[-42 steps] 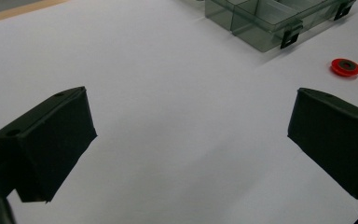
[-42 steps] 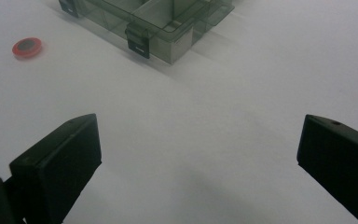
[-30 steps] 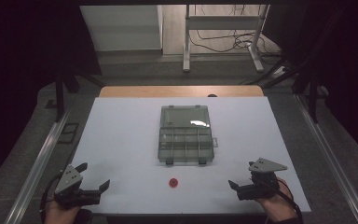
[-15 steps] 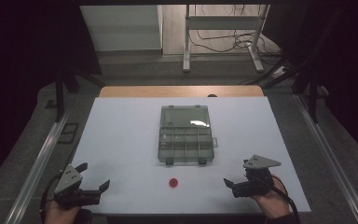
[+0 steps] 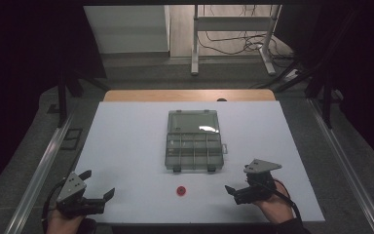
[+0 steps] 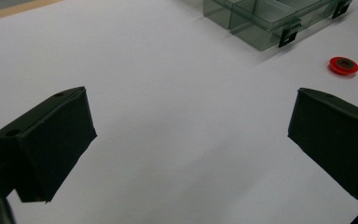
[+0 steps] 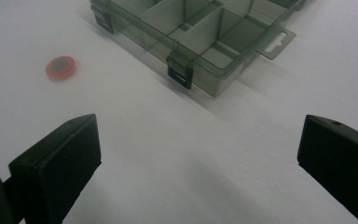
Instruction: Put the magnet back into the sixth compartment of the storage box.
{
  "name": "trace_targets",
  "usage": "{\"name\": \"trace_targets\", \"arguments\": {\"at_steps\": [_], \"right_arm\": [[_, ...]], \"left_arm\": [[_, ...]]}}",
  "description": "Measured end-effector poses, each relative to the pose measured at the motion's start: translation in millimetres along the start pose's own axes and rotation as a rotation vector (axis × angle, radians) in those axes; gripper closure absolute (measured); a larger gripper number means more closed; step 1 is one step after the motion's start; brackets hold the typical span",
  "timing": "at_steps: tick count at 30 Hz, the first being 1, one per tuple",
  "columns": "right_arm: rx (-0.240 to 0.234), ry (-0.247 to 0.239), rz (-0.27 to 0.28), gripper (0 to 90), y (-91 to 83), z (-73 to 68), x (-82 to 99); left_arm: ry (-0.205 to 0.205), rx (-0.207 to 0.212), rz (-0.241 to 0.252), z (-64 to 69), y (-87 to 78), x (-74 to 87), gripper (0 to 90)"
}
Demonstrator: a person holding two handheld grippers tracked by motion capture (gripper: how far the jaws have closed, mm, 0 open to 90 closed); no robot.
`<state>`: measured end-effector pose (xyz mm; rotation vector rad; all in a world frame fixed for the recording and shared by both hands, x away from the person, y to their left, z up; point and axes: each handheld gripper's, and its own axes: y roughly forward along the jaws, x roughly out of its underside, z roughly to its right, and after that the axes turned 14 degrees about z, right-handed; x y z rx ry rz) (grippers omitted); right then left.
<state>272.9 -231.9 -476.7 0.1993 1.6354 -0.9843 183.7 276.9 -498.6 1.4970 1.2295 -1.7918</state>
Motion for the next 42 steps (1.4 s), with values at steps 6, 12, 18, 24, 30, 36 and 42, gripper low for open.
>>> {"name": "trace_targets", "arguments": {"at_steps": [6, 12, 18, 24, 30, 36, 42], "right_arm": [[-0.020, -0.012, -0.007, 0.0, 9.2, -5.3, -4.3], [-0.032, -0.020, -0.013, 0.0, 16.2, -9.2, -7.1], [-0.047, -0.029, -0.024, 0.0, 22.5, -13.5, -8.5], [-0.066, -0.034, -0.037, 0.0, 30.1, -17.1, -11.3], [-0.078, -0.034, -0.044, 0.0, 36.0, -20.1, -14.6], [-0.085, -0.040, -0.051, 0.0, 40.8, -22.8, -17.6], [-0.097, -0.040, -0.056, 0.0, 46.1, -25.2, -20.5]], "left_arm": [[0.004, 0.002, -0.003, 0.3, 0.3, -0.2, 0.9], [0.006, 0.003, -0.003, 0.4, 0.3, -0.1, 0.9], [0.008, 0.005, -0.003, 0.5, 0.3, -0.1, 0.9], [0.013, 0.009, -0.005, 1.0, 0.6, -0.1, 1.0], [0.015, 0.012, -0.005, 1.1, 0.6, 0.0, 1.0], [0.018, 0.014, -0.007, 1.5, 0.9, -0.1, 1.1], [0.021, 0.014, -0.009, 1.7, 1.1, -0.1, 1.1]]}}
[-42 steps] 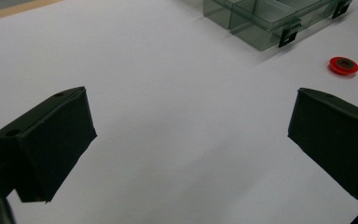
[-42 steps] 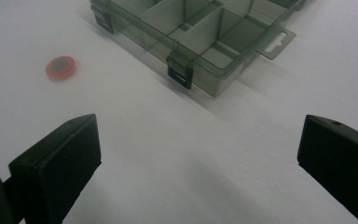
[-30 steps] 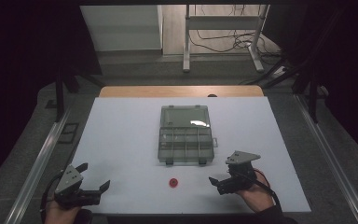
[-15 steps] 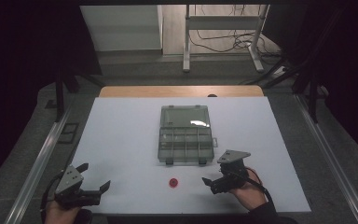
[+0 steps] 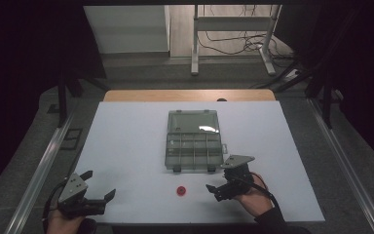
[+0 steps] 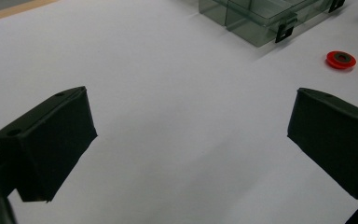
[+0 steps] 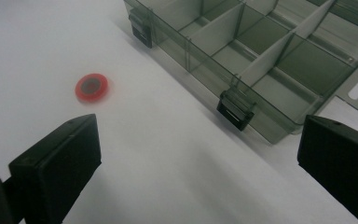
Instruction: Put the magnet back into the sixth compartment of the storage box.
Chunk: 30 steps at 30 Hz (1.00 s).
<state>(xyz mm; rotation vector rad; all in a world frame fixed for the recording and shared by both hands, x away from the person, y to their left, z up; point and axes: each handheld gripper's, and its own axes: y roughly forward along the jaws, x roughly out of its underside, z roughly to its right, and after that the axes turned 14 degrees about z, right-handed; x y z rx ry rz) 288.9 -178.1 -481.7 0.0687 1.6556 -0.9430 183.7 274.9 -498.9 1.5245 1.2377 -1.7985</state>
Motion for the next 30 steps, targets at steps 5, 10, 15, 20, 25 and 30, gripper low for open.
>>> {"name": "trace_targets", "arguments": {"at_steps": [5, 10, 15, 20, 25, 30], "right_arm": [[-0.008, 0.005, -0.011, 0.0, 4.9, -1.5, -2.0], [-0.018, 0.001, -0.025, 0.0, 10.1, -3.5, -3.9], [-0.028, -0.017, -0.039, 0.0, 15.0, -5.3, -5.6], [-0.034, -0.024, -0.054, 0.0, 19.4, -7.9, -7.4], [-0.044, -0.029, -0.065, 0.0, 24.2, -9.8, -9.2], [-0.053, -0.038, -0.073, 0.0, 29.0, -12.3, -10.5]], "left_arm": [[-0.001, 0.001, -0.001, -0.1, 0.0, 0.0, 1.1], [-0.002, 0.001, -0.001, -0.2, 0.0, 0.0, 1.1], [-0.004, 0.000, 0.000, -0.5, -0.2, 0.0, 1.0], [-0.004, 0.001, -0.001, -0.6, -0.2, 0.0, 1.0], [-0.007, 0.000, 0.003, -0.8, -0.5, 0.1, 0.9], [-0.013, 0.001, 0.008, -1.6, -1.0, 0.3, 0.9]]}}
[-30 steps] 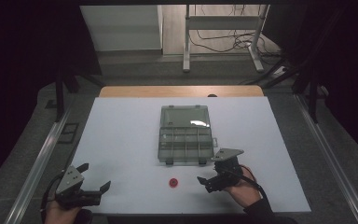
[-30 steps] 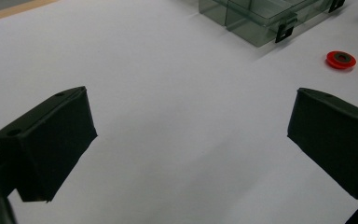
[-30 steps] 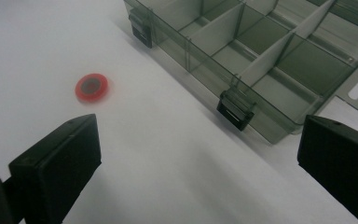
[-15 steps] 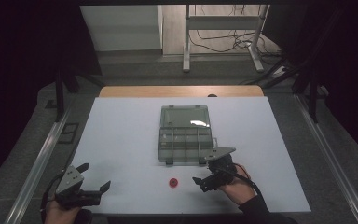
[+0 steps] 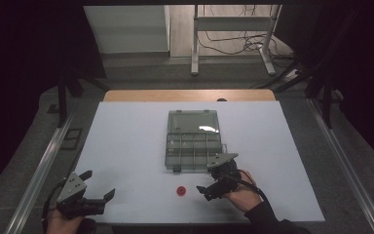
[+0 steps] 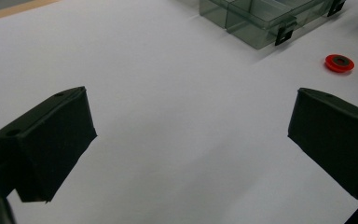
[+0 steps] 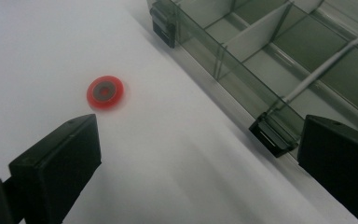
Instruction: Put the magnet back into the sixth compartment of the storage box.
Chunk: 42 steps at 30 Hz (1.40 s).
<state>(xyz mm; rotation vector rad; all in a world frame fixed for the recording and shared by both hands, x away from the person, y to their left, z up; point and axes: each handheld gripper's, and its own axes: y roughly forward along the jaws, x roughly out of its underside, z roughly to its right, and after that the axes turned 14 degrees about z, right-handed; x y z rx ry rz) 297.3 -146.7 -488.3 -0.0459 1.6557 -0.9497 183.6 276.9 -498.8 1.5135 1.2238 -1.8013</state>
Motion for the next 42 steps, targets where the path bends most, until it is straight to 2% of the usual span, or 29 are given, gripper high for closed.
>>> {"name": "trace_targets", "arguments": {"at_steps": [13, 23, 31, 42], "right_arm": [[-0.012, -0.005, -0.022, 0.0, 11.5, -6.7, -4.9], [-0.032, -0.031, -0.039, 0.0, 20.8, -12.5, -10.0], [-0.038, 0.000, -0.062, 0.0, 29.8, -16.5, -16.1], [-0.056, -0.032, -0.100, 1.8, 42.7, -27.4, -20.0]], "left_arm": [[0.002, 0.001, 0.000, 0.3, 0.1, 0.0, 0.8], [0.003, 0.004, -0.001, 0.3, 0.1, 0.0, 0.8], [0.007, 0.008, -0.005, 0.1, 0.0, -0.2, 0.8], [0.007, 0.012, -0.004, -0.1, 0.1, -0.1, 0.8]]}}
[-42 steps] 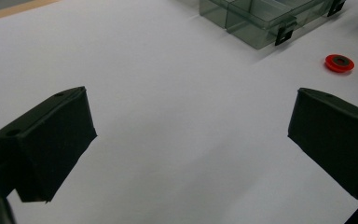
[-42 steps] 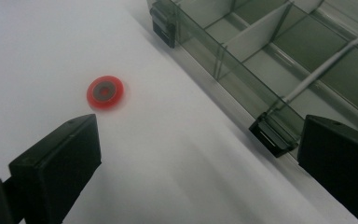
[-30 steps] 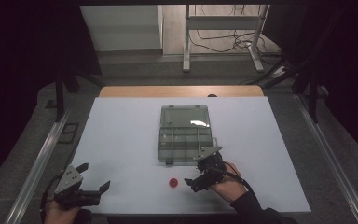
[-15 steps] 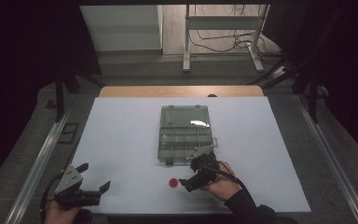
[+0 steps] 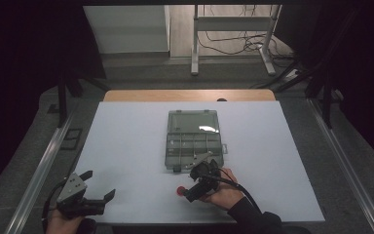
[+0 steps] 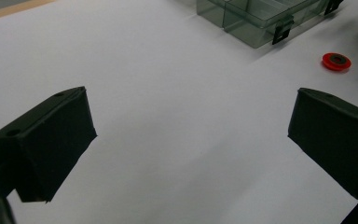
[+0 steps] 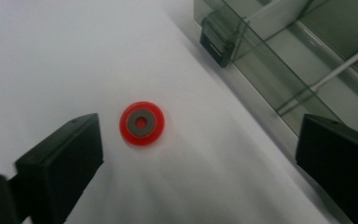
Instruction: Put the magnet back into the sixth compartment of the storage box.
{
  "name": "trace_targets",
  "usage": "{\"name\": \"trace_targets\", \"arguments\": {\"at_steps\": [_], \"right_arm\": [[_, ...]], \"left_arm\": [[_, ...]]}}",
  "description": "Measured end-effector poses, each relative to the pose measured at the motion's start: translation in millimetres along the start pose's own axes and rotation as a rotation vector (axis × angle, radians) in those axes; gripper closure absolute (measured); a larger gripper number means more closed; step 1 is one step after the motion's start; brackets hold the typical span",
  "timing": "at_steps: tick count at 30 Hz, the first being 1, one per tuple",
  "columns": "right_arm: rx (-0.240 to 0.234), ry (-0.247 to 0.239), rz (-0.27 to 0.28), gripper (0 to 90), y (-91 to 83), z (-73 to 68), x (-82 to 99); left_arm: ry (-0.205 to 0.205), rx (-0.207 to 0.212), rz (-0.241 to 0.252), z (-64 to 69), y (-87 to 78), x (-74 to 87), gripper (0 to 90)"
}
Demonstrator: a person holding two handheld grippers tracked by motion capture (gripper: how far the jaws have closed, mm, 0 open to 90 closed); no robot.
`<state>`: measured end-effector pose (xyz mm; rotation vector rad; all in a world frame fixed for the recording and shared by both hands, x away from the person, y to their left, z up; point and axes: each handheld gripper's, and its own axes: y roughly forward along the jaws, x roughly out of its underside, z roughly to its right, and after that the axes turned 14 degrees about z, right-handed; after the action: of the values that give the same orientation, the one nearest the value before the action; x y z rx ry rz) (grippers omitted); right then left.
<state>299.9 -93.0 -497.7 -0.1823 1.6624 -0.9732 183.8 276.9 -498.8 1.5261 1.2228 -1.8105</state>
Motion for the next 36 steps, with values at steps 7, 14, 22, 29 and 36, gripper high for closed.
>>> {"name": "trace_targets", "arguments": {"at_steps": [7, 14, 22, 29, 36], "right_arm": [[-0.030, -0.031, -0.014, 11.8, 6.8, -7.7, -3.8], [-0.070, -0.082, -0.045, 29.2, 15.1, -15.8, -4.7], [-0.108, -0.138, -0.084, 43.7, 24.5, -22.8, -3.8], [-0.132, -0.167, -0.100, 62.1, 28.2, -25.3, -3.8], [-0.132, -0.147, -0.100, 62.8, 27.6, -24.7, -3.8]], "left_arm": [[-0.001, 0.003, 0.003, -0.2, -0.2, 0.1, 0.9], [0.000, 0.003, 0.001, -0.1, -0.1, 0.1, 0.8], [0.007, 0.005, -0.001, 0.3, -0.1, 0.0, 0.9], [0.007, 0.007, 0.003, 0.4, -0.2, 0.1, 0.9], [0.013, 0.008, 0.000, 1.1, 0.0, -0.1, 0.8]]}}
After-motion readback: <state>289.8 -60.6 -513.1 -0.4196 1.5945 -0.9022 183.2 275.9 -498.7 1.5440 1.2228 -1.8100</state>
